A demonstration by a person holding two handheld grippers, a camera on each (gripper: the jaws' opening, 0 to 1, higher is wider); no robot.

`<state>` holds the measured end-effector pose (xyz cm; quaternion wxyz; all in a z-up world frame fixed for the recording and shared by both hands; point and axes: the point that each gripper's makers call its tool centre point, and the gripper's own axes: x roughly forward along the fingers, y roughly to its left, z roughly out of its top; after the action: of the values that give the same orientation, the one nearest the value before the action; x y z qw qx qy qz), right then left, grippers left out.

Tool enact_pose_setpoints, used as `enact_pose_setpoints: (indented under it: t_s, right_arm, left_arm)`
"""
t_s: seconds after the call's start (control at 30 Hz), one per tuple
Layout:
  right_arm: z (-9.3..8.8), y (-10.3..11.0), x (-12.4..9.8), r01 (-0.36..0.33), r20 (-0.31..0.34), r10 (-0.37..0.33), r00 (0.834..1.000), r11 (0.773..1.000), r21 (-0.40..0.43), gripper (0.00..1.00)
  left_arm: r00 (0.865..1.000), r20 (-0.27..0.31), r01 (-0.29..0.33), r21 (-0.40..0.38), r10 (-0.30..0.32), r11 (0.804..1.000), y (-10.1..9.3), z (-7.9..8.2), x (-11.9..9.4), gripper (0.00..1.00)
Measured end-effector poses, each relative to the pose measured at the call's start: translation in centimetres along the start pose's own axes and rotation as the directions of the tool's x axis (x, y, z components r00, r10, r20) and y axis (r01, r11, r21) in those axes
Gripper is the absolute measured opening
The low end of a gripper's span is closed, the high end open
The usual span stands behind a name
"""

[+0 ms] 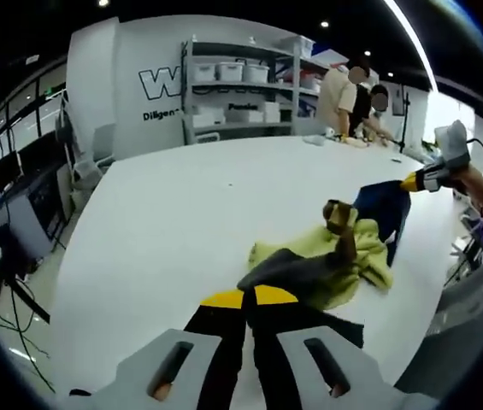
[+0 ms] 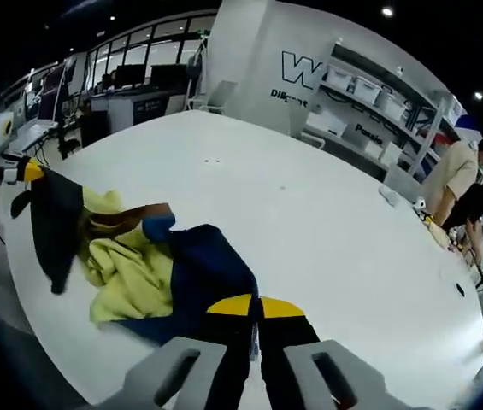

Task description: Fold the garment on the visible template until the final outline fits inside the template.

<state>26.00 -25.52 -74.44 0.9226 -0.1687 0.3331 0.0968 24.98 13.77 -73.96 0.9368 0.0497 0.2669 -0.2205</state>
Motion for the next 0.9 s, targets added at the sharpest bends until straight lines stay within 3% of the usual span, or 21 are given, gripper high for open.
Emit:
enact_pose_setpoints:
  t_s: [0.27, 0.7, 0.9]
  right_arm:
    - [0.1, -0.8, -0.9, -0.015, -0.004, 0.015, 1.0, 1.0, -0.005, 0.0]
    - [2.8, -2.0, -4.1, 0.008, 0.078, -0.004, 0.997, 0.999, -0.04, 0.0]
    - [2.0, -1.7, -2.9, -0.01, 0.059, 0.013, 0.998, 0.999, -0.051, 0.0]
  left_arm:
    - [1.0, -0.006, -0.005, -0.001, 0.005, 1.0, 1.5, 0.9, -1.5, 0.03]
    - [0.998, 0.058, -0.005, 0.059, 0.001, 0.998, 2.6, 4.5, -4.5, 0.03]
    - [0.999, 0.04, -0.021, 0.071, 0.018, 0.997, 3.8, 3.5, -3.0, 0.04]
